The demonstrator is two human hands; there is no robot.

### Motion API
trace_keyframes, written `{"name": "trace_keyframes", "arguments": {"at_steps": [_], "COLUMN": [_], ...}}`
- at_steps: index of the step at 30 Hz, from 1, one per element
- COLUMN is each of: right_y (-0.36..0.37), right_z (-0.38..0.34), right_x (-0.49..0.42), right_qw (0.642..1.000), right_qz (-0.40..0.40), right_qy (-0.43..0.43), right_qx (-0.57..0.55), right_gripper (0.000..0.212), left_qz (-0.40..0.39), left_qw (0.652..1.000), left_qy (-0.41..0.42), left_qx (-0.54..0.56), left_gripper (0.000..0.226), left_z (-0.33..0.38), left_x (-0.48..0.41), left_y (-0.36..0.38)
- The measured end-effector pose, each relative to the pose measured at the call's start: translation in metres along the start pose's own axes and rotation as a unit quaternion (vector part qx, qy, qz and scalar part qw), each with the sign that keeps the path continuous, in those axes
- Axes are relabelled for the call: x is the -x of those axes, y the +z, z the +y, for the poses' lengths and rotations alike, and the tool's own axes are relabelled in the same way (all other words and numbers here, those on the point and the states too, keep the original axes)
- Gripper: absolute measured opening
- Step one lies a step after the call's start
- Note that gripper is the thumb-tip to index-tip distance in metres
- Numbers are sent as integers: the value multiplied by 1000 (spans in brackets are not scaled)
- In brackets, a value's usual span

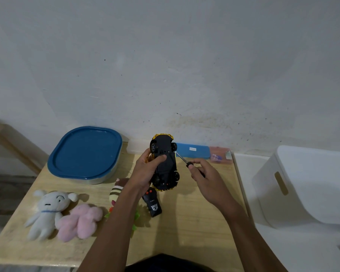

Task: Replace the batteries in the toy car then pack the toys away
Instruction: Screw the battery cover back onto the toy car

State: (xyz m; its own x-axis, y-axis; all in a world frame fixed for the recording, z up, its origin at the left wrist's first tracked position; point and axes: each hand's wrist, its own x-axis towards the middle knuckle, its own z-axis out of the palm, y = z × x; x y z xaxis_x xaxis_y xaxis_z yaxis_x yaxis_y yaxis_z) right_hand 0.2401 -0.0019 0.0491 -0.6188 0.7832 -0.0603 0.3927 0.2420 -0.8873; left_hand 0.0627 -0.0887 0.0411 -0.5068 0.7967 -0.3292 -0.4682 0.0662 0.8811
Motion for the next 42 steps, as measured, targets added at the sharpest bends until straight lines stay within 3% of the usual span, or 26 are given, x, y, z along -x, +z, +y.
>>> {"name": "trace_keyframes", "arguments": {"at_steps": [4,18,29,34,42], "right_y": [3,2,-26,-33,-39], "right_z": [-4,-10,-42,-50,-63], "right_x": [-2,-2,-15,-22,-30], "right_qw": [998,990,948,943,965], "right_qz": [6,2,-58,-96,-86], "right_qy": [-3,-13,-5,4,-11], "right_qx": [69,142,313,318,248], "right_gripper": [17,14,21,14,9], "left_qz": [-2,-4,-15,-17,-14], "left_qw": [1000,1000,996,993,990], "left_qy": [4,4,17,32,46], "left_qx": [-9,-29,-86,-116,-131], "left_gripper": [27,29,27,29,30], "left_z": [-1,-3,-1,0,2], "left_x": [1,0,3,0,0], "left_y": [0,0,-5,-9,-11]}}
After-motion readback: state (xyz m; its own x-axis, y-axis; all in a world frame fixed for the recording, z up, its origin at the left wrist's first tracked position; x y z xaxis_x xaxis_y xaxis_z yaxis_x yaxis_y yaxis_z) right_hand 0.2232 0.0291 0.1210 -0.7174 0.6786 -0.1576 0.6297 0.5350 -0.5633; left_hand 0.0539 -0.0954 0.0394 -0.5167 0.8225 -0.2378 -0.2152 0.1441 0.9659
